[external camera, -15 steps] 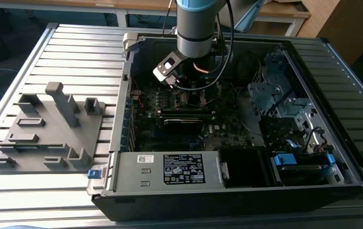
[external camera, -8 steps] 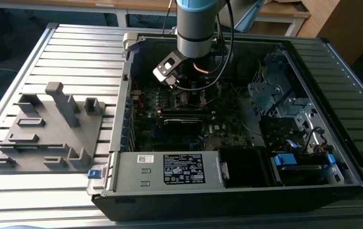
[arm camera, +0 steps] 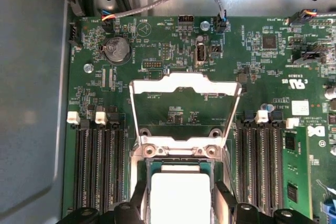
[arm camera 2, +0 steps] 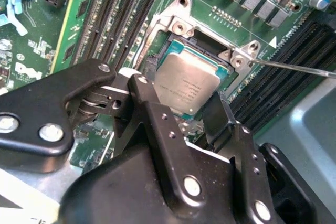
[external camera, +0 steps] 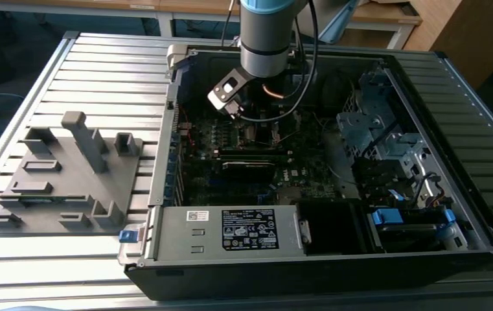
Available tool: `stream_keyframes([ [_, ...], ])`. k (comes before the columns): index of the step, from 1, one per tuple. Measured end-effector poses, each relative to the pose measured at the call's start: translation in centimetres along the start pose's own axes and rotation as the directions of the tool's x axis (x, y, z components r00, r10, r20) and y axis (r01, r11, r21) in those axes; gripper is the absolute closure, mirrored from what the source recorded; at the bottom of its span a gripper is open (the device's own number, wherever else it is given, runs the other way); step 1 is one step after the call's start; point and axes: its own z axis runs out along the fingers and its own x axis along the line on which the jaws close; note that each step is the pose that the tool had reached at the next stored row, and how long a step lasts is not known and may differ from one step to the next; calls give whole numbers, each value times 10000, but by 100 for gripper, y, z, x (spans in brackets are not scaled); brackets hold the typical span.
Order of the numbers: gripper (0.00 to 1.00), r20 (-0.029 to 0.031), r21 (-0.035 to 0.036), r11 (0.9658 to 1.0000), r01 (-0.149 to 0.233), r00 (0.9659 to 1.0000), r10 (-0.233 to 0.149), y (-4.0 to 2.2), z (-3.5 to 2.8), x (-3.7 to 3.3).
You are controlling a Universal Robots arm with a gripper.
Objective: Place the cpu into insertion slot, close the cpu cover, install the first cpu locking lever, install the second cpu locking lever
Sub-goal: 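Place the cpu into insertion slot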
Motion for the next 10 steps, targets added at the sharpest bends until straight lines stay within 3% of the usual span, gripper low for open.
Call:
stream_keyframes([
  [5,39,0,0,10000,0,10000,0,5,-73,2],
  [10,39,-1,0,10000,0,10000,0,5,-78,2],
])
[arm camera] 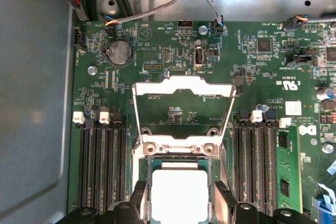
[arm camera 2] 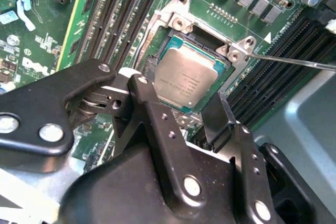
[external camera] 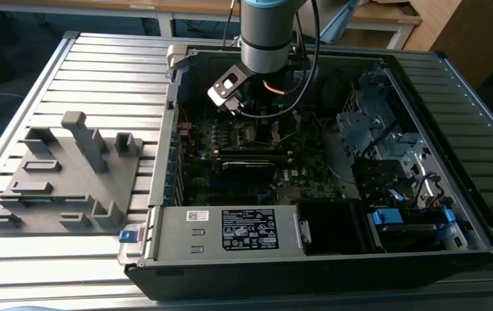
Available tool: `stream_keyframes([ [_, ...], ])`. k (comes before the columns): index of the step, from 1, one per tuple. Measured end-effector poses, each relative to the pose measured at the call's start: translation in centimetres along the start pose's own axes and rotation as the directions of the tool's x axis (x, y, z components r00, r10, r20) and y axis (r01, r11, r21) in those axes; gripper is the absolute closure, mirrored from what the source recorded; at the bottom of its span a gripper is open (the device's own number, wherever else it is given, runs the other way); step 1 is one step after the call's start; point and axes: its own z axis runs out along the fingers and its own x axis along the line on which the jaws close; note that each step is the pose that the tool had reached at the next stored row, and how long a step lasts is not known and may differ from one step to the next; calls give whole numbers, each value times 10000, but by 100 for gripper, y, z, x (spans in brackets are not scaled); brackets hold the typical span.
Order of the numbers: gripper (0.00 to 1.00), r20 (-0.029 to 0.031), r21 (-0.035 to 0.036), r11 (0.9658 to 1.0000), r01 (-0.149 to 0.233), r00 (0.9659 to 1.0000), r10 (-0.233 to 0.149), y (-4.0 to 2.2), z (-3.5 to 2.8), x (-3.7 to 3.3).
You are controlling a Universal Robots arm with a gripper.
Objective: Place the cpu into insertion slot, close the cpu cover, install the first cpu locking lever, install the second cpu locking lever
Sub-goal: 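Place the cpu into insertion slot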
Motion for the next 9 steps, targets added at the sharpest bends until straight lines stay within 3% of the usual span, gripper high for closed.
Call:
stream_keyframes([
  [4,40,1,0,10000,0,10000,0,0,-1,0],
  [8,59,0,0,10000,0,10000,0,0,-2,0],
  [9,59,0,0,10000,0,10000,0,0,-3,0],
])
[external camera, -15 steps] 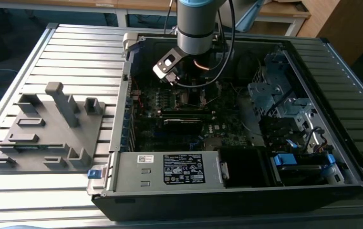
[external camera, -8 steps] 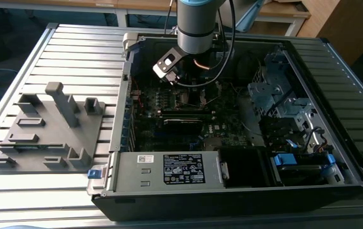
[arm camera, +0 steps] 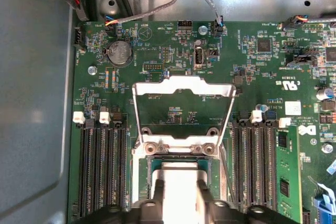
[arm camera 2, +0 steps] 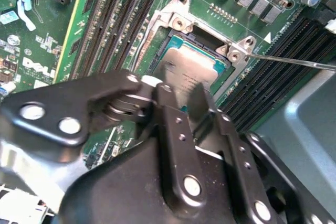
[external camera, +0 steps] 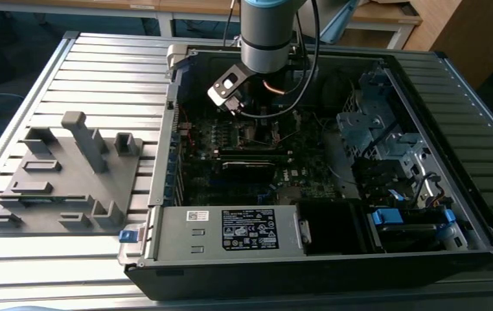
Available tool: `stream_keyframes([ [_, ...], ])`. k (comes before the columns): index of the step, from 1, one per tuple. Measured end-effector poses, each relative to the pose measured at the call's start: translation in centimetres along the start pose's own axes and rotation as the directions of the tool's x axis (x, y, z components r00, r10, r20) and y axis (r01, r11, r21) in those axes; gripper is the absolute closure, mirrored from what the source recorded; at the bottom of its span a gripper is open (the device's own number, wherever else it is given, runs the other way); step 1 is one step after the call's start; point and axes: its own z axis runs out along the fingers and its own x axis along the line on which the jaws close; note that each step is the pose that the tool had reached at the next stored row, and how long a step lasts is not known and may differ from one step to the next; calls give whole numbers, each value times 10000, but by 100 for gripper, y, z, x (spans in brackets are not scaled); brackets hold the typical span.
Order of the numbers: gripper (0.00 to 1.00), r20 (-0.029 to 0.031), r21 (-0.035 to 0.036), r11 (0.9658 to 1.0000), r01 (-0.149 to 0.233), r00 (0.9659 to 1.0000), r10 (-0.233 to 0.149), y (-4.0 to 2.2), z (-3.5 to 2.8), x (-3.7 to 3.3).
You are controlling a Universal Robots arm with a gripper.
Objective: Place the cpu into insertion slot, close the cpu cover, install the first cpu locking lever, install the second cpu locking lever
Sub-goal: 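Place the cpu into insertion slot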
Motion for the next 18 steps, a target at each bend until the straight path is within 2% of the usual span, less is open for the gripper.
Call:
stream_keyframes([
  [2,71,1,0,10000,0,10000,0,0,-1,0],
  [3,71,1,0,10000,0,10000,0,0,-1,0],
  [5,82,1,0,10000,0,10000,0,0,-2,0],
  [6,82,1,0,10000,0,10000,0,0,-2,0],
  [7,88,0,0,10000,0,10000,0,0,-2,0],
  [13,89,0,3,10000,1,10000,-1,0,-4,0],
  [15,89,4,85,10000,-1,10000,1,1,-5,0],
  [18,89,2,88,10000,-2,10000,2,0,-4,0],
])
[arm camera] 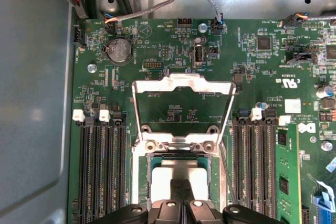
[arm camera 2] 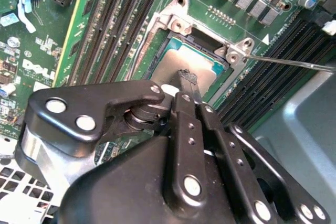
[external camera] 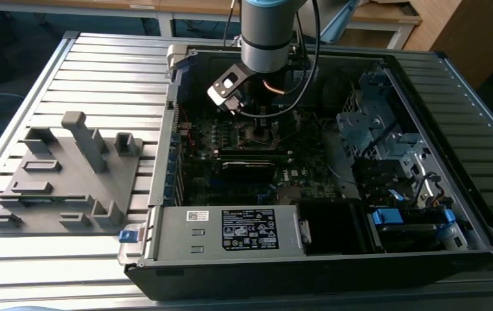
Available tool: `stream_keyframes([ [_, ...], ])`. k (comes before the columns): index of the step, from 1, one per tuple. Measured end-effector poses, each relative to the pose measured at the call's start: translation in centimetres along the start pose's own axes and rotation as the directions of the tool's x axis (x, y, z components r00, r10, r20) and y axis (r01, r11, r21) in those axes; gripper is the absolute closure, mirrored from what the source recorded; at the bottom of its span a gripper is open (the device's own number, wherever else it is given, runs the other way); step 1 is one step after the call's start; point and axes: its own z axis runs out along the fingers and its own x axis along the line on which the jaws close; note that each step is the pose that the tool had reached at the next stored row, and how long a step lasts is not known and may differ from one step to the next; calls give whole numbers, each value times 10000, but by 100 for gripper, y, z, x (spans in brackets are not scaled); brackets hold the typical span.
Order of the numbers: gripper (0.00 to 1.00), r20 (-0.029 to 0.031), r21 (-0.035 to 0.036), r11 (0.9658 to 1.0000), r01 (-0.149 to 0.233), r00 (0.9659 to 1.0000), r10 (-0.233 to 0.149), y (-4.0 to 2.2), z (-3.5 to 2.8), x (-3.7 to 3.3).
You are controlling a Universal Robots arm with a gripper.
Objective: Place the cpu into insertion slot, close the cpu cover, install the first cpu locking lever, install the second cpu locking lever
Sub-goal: 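Place the cpu into insertion slot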
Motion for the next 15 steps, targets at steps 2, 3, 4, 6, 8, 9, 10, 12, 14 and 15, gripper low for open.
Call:
stream_keyframes([
  [2,89,0,4,10000,0,10000,0,0,0,0],
  [3,89,0,6,10000,0,10000,0,0,0,0],
  [4,89,-1,5,10000,1,10000,-1,0,2,0],
  [6,89,-3,4,10000,0,10000,0,0,12,0],
  [8,89,-1,6,10000,1,10000,-1,-1,18,0],
  [9,89,-1,5,10000,1,10000,-1,-1,22,0],
  [10,89,0,6,10000,1,10000,-1,-2,25,-1],
  [12,89,2,7,10000,1,10000,-1,-2,26,-1],
  [14,89,1,6,10000,1,10000,-1,-2,27,0],
  [15,89,0,6,10000,1,10000,-1,-2,28,-1],
])
